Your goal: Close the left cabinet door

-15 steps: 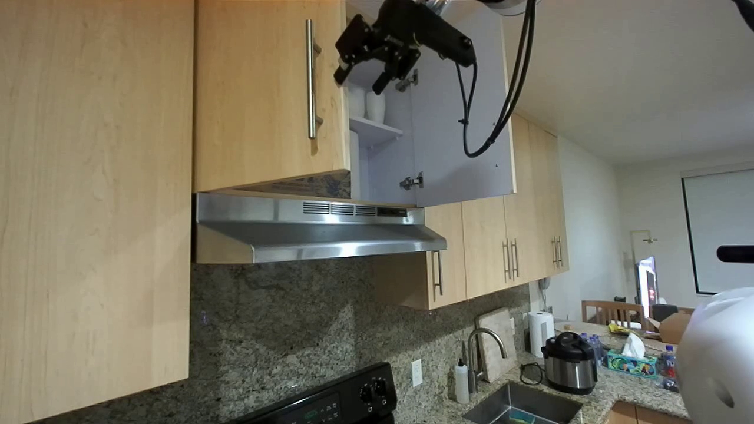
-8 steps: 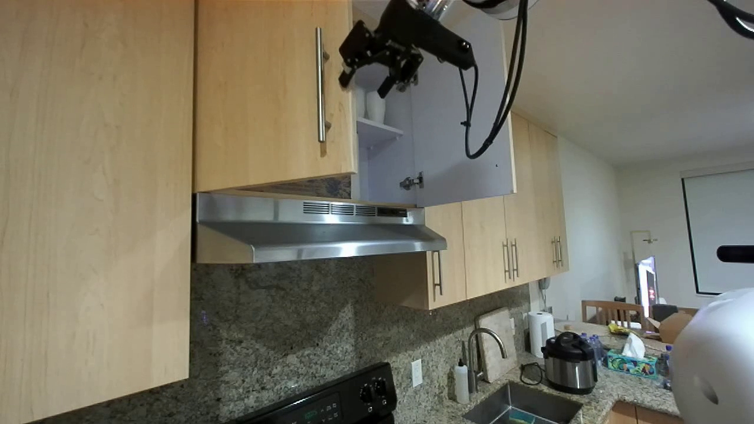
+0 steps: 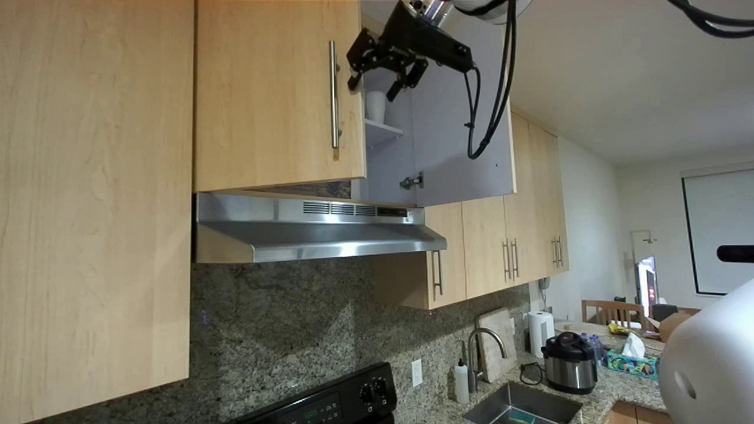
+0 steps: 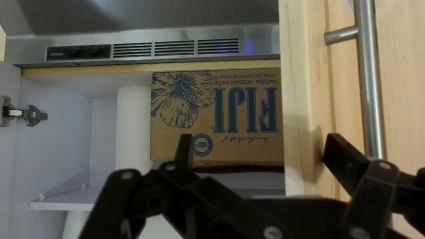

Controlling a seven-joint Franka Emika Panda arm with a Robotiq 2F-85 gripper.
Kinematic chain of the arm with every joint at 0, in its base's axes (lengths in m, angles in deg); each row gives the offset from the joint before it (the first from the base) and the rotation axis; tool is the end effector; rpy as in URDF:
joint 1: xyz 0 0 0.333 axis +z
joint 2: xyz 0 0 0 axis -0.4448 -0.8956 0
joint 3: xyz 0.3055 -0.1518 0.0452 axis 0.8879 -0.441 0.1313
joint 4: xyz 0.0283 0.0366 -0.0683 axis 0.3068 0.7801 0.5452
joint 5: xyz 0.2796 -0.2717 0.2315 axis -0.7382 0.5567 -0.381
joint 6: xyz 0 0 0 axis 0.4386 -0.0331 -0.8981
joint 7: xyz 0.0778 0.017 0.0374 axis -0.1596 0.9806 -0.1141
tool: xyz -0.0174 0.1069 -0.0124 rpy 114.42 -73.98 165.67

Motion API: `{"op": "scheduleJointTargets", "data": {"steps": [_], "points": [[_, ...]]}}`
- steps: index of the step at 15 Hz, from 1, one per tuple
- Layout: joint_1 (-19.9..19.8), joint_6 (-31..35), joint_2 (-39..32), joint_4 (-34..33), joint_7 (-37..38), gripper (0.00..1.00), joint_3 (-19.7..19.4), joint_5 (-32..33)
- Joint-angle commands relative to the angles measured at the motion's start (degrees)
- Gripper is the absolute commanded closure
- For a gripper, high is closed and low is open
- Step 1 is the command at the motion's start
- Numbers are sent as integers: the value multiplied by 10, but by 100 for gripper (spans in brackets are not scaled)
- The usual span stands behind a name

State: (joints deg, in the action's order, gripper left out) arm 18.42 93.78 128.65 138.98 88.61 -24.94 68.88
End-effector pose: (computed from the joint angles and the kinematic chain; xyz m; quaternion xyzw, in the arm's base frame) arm 0.3584 0.0419 0.8540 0.8465 -0.0533 0.5292 0.0227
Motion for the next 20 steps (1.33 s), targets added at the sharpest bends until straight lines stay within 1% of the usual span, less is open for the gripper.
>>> {"op": "scheduleJointTargets", "data": {"steps": [1, 3, 8, 10, 12, 13, 14, 20], "points": [[-19, -14, -23, -34, 34, 0, -7, 14], [-22, -20, -35, -46, 41, 0, -12, 11], [-10, -49, -61, -64, 33, 0, -31, 4], [-12, -52, -72, -66, 33, 0, -34, 8], [-20, -51, -81, -68, 44, 0, -31, 13], [-19, -53, -81, -67, 42, 0, -30, 15], [-7, -39, -71, -54, 28, 0, -37, 9], [-6, -40, -76, -56, 28, 0, -37, 9]]}}
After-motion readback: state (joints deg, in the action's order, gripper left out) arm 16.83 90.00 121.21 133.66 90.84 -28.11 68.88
